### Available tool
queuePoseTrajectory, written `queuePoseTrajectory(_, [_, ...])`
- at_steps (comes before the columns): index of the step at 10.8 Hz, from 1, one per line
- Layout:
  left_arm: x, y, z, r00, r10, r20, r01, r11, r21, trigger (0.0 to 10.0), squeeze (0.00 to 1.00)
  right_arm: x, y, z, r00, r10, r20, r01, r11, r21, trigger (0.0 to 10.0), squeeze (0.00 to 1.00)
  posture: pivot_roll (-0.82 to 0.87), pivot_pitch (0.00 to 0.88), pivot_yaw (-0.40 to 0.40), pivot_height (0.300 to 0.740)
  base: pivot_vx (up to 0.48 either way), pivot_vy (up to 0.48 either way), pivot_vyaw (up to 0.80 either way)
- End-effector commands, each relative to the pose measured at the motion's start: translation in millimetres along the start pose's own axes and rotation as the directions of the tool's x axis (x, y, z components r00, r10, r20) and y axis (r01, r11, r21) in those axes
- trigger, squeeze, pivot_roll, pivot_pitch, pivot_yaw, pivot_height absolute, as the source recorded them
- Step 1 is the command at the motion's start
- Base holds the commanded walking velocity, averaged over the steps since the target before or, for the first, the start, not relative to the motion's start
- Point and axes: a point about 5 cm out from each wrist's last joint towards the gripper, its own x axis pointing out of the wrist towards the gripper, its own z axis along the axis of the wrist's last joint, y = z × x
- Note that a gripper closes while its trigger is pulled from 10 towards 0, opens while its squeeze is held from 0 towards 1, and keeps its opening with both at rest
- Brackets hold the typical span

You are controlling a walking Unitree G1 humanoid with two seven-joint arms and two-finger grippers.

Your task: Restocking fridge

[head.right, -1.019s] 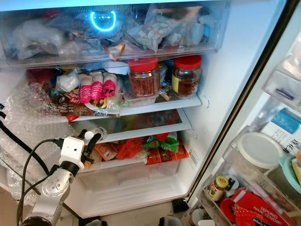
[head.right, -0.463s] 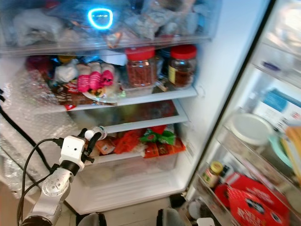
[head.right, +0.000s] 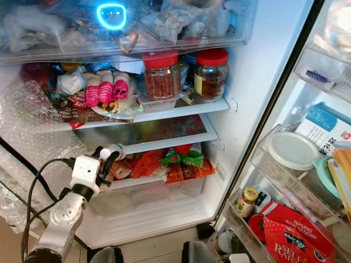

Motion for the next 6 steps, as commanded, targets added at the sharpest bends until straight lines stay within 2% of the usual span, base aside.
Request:
queuePoseTrajectory(1, [3.3, 2.0, 5, 1.000, 0.008, 0.028, -0.009, 1.000, 0.017, 10.0, 0.00, 0.1, 7.4, -7, 0.999, 0.027, -0.025, -0.027, 1.000, 0.007, 10.0, 0.00, -0.16, 0.000, -0.013, 0.619, 0.000, 0.000, 0.00])
queuePoseTrajectory(3, [7.2, 5.4, 16, 0.996, 0.026, 0.088, -0.029, 0.999, 0.041, 10.0, 0.00, 0.3, 8.0, -6, 0.999, 0.030, -0.022, -0.030, 1.000, 0.008, 10.0, 0.00, -0.16, 0.000, -0.012, 0.619, 0.000, 0.000, 0.00])
queuePoseTrajectory(6, [6.5, 5.2, 16, 0.995, 0.021, 0.096, -0.026, 0.998, 0.051, 10.0, 0.00, 0.5, 8.9, -6, 0.999, 0.033, -0.018, -0.032, 0.999, 0.013, 10.0, 0.00, -0.16, 0.000, -0.011, 0.619, 0.000, 0.000, 0.00])
